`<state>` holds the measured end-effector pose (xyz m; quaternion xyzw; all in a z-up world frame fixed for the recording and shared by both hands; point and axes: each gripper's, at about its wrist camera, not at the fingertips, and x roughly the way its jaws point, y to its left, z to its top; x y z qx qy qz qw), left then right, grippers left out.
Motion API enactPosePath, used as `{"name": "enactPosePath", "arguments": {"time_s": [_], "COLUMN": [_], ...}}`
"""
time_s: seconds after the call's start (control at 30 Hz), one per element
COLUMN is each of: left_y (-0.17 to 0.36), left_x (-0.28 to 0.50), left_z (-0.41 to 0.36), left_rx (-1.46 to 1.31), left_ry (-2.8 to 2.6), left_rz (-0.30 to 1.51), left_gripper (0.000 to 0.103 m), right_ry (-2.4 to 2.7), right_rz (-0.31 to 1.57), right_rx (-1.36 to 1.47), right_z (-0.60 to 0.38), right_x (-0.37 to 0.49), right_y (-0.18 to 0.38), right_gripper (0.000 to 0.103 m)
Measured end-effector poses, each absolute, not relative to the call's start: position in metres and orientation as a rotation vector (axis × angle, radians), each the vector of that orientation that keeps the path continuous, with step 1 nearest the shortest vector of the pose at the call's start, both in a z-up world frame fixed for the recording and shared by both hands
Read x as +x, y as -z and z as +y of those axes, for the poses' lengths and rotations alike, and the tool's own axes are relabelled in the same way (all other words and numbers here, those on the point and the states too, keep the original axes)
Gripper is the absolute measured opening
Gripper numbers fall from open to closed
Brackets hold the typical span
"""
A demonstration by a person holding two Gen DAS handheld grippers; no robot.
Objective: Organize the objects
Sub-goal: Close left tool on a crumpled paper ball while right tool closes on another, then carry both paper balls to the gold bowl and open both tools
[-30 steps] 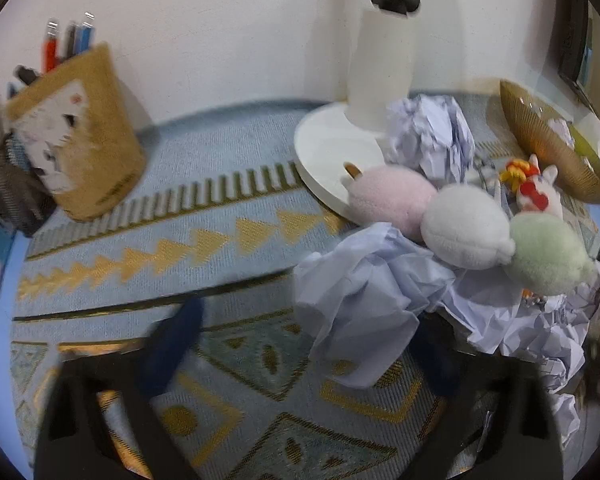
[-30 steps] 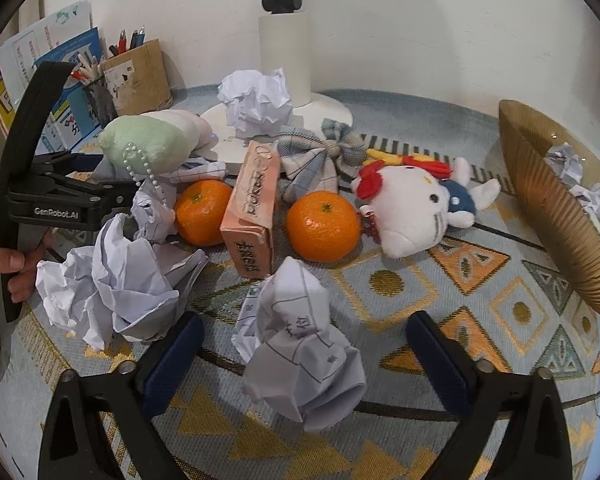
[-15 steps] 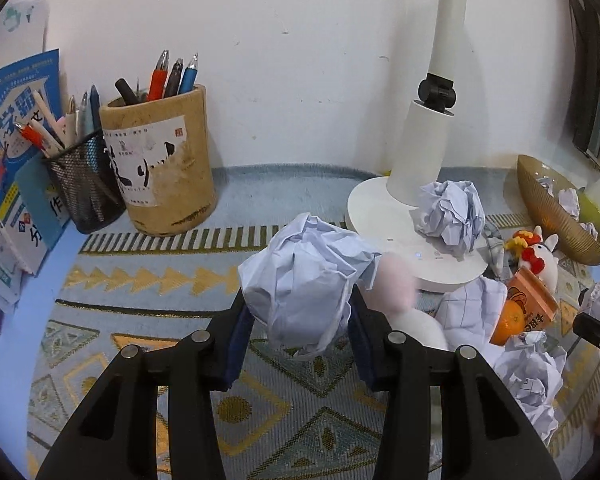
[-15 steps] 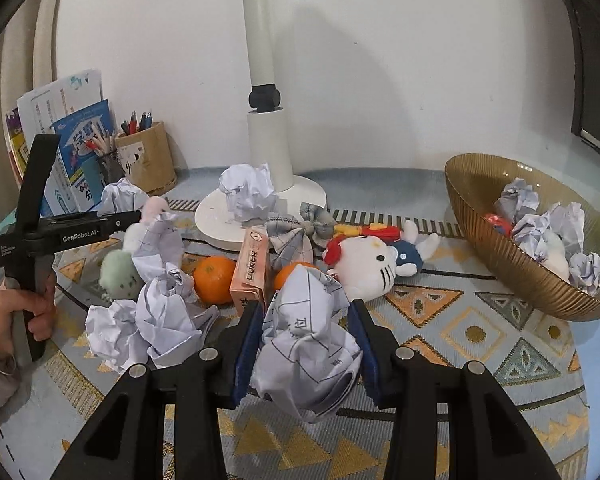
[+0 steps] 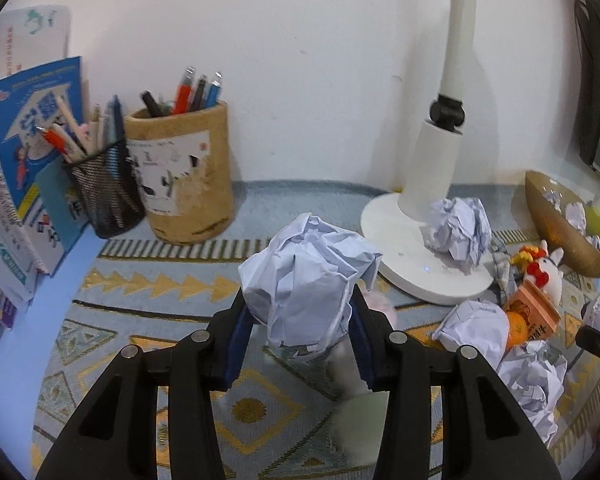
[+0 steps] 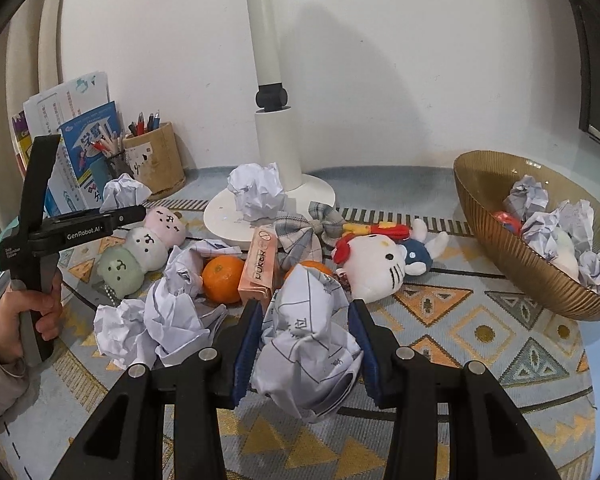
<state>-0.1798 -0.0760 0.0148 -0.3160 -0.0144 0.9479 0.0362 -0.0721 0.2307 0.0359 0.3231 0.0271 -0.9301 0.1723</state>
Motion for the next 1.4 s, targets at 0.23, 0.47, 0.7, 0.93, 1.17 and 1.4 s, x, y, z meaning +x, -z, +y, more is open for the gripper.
{"name": "enactPosePath", "arguments": {"time_s": [0.23, 0.47, 0.7, 0.93, 1.17, 1.4], "left_y": [-0.016, -0.015, -0.014, -0.013, -0.011, -0.004], "left_x": [-0.182, -0.185, -0.188, -0.187, -0.190, -0.197], "left_z": [-0.074, -0.074, -0.076, -0.077, -0.083, -0.093], "left_rx": [-0.970, -0.979, -1.003, -1.012, -1.054, -1.136], "left_ry": [-2.923, -2.916, -2.919, -2.937, -2.969, -2.977], "left_rz": [-0.028, -0.040, -0.041, -0.043, -0.072, -0.149], "left_gripper": [0.042, 0.042, 0.042, 0.042, 0.042, 0.042], "right_ry": [2.636, 2.629, 2.626, 2.605, 2.611, 2.611], "right_rz": [0.052, 0.052, 0.043, 0.046, 0.032, 0.035], "right_rx": [0.905, 0.912, 0.931, 0.990, 1.000, 0.993], "right_z": [0.234, 0.233, 0.233, 0.231, 0.234, 0.234], "right_x": [-0.071, -0.071, -0.074, -0.081, -0.082, -0.081], "right_y": [-0.037, -0.037, -0.037, -0.032, -0.032, -0.032], "right_gripper": [0.044, 0.044, 0.044, 0.044, 0.044, 0.044]}}
